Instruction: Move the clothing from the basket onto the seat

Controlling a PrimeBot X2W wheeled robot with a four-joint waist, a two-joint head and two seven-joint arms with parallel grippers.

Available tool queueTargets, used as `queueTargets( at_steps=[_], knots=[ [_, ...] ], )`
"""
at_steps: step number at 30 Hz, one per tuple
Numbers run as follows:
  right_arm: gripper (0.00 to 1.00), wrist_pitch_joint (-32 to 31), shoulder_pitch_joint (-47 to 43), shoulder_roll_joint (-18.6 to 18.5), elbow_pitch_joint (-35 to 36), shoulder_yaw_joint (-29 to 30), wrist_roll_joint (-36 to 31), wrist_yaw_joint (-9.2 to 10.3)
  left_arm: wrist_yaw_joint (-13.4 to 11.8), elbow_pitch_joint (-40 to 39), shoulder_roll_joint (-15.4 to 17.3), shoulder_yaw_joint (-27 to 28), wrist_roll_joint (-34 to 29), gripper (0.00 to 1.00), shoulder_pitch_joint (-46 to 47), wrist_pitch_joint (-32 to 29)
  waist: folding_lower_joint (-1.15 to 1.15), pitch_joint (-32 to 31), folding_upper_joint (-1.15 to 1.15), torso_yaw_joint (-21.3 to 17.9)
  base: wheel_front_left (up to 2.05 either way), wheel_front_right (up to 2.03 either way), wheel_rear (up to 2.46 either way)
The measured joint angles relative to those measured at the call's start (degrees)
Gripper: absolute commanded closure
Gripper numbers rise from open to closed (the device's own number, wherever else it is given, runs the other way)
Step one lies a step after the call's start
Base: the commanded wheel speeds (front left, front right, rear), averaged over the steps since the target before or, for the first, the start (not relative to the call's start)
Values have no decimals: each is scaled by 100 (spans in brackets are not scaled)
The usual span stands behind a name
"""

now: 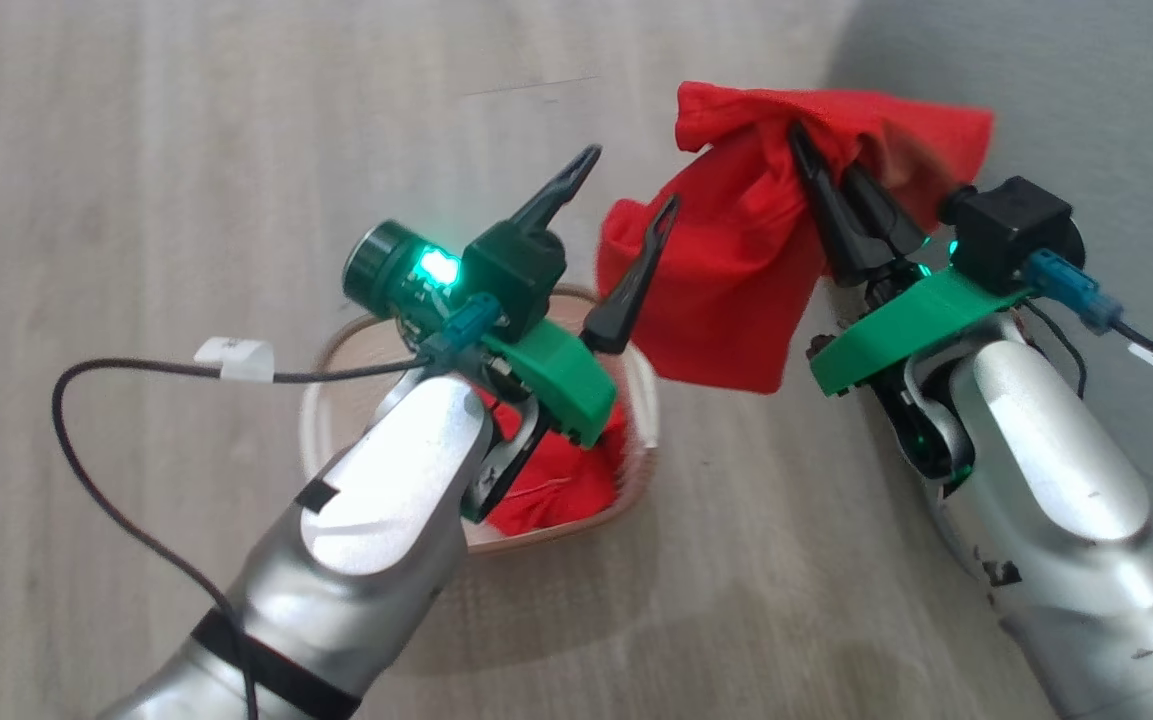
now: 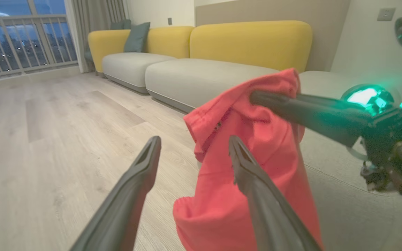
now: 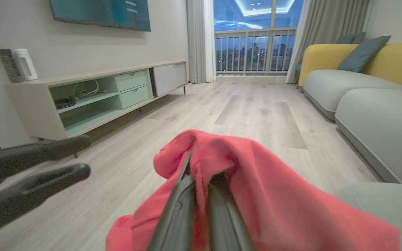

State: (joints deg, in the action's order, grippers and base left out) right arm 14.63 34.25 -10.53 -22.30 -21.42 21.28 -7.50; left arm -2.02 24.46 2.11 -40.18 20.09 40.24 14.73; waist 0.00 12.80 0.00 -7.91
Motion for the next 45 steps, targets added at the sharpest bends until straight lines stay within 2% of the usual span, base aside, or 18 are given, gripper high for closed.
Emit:
queueTargets(
  at_steps=[5,6,7,12,13,16,21,28,33,40,45],
  knots=[
    [100,0,-139,20,167,120,5,0,238,198,5,118,18,0,-126,0,0,-52,0,-596,0,0,0],
    [100,0,-139,20,167,120,5,0,238,198,5,118,18,0,-126,0,0,-52,0,-596,0,0,0],
    [100,0,-207,40,238,159,27,0,259,200,5,177,18,0,-159,0,0,-73,0,-851,0,0,0],
    [100,0,-347,55,345,191,47,0,357,240,9,356,3,0,-249,0,0,-124,0,-1500,0,0,0],
    [100,0,-347,55,345,191,47,0,357,240,9,356,3,0,-249,0,0,-124,0,-1500,0,0,0],
    [100,0,-400,71,405,218,47,0,423,247,11,439,-86,0,-313,0,0,-149,0,-1893,0,0,0],
    [100,0,-702,-36,713,768,29,0,597,293,5,390,-108,0,-265,0,0,-131,0,-2349,0,0,0],
    [100,0,-1044,-67,1031,1376,-122,0,690,327,14,109,35,0,-68,0,0,164,0,-2461,0,0,0],
    [100,0,-954,-261,900,1842,-121,0,675,405,20,45,58,0,86,0,0,453,0,-2465,0,0,0],
    [100,0,261,-512,158,2195,16,0,527,568,31,114,-274,0,220,0,1,1036,0,-2434,0,0,0],
    [100,1,900,-893,-391,2538,93,0,515,568,37,16,-356,0,410,0,1,1414,0,-2224,0,0,0]
  ],
)
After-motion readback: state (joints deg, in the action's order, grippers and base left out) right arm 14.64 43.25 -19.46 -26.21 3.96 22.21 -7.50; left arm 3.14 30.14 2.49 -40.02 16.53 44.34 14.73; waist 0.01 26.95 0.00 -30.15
